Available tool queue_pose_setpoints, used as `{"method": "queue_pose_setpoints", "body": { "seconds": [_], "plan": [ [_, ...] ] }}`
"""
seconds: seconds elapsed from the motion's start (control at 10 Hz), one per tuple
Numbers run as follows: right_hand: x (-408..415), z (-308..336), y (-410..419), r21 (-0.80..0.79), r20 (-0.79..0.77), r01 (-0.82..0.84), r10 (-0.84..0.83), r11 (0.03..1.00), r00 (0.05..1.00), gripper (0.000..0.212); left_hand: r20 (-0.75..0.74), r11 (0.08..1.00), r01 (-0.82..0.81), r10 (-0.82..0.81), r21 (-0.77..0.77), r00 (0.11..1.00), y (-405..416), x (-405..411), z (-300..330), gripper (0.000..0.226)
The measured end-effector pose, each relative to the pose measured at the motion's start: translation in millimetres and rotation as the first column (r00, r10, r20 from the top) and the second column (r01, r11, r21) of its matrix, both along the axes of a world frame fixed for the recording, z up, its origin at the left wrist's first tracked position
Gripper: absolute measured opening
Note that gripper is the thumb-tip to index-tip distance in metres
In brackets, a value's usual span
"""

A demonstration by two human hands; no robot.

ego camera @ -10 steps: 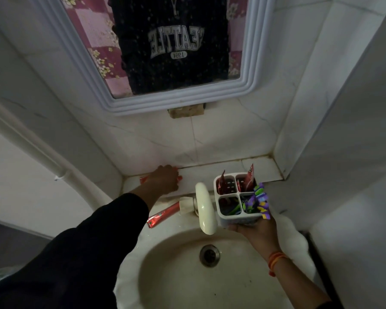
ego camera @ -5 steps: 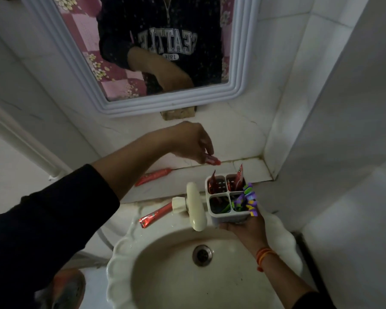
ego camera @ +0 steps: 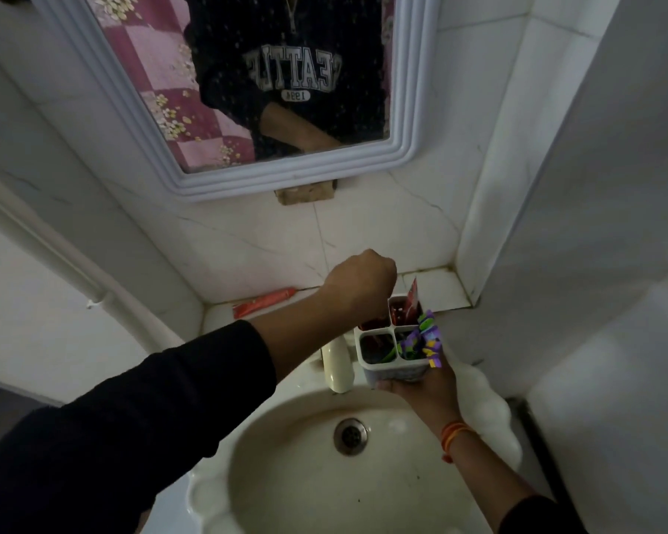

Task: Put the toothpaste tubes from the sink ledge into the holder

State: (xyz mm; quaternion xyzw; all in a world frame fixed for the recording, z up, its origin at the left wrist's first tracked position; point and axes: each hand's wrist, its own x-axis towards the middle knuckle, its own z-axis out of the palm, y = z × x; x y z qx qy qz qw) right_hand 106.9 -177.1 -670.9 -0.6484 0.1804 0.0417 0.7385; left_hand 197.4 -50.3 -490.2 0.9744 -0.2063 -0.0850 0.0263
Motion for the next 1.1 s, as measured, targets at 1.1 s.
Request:
{"method": "queue_pose_setpoints", "body": {
  "seconds": [1.1],
  "plan": [
    [-2, -26, -5, -0.335, 0.119, -0.035, 0.079, 0.942, 0.990, 0.093, -0.216, 0.918, -0.397, 0.384, -0.021, 0.898, 149, 9, -89, 0.049]
  ]
}}
